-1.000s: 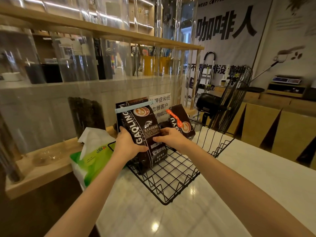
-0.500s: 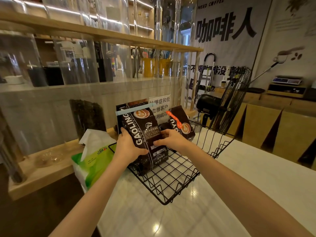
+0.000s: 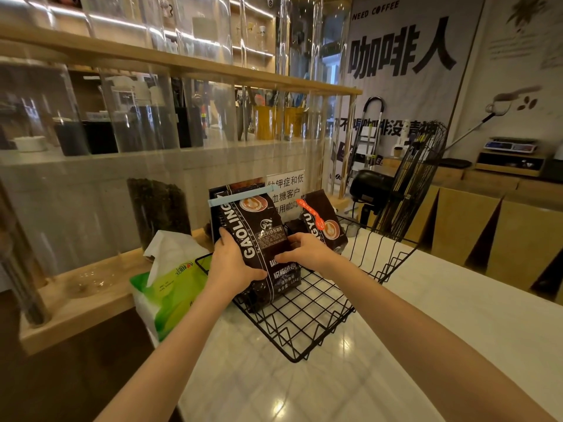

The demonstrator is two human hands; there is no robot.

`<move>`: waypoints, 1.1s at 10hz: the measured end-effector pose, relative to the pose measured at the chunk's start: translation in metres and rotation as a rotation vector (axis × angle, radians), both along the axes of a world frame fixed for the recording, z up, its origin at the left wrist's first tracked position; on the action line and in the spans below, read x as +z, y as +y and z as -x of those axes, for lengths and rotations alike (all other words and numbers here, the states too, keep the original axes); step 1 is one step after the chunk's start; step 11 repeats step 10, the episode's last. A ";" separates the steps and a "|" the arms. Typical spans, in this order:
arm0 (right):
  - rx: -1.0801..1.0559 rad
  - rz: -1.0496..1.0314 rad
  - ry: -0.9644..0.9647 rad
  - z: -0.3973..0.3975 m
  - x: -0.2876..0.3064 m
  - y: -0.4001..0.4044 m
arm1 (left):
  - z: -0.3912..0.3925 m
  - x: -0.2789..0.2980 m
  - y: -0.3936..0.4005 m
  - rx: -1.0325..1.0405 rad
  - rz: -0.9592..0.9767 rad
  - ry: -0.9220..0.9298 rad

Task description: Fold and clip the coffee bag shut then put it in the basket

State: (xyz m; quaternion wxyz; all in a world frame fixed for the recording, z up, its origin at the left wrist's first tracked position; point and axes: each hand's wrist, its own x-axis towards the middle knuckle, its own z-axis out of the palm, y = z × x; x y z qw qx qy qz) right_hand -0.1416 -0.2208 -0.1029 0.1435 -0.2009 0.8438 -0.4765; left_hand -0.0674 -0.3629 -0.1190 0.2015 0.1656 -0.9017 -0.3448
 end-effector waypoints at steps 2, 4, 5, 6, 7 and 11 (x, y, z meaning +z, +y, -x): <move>-0.021 -0.073 0.082 -0.003 0.002 0.000 | -0.006 0.002 0.005 0.007 0.029 -0.001; -0.029 -0.091 0.104 -0.007 0.004 0.001 | -0.010 0.003 0.007 0.021 0.051 0.016; -0.039 -0.096 0.103 -0.007 0.002 0.003 | -0.011 0.004 0.009 0.037 0.043 0.010; -0.033 -0.078 0.098 -0.007 0.003 0.005 | -0.016 0.006 0.012 0.074 0.067 0.045; -0.072 -0.005 0.120 -0.012 0.011 0.012 | -0.025 0.009 0.022 0.141 0.272 0.207; -0.343 0.541 0.355 -0.082 0.055 0.095 | -0.031 0.053 0.074 -0.148 0.140 0.400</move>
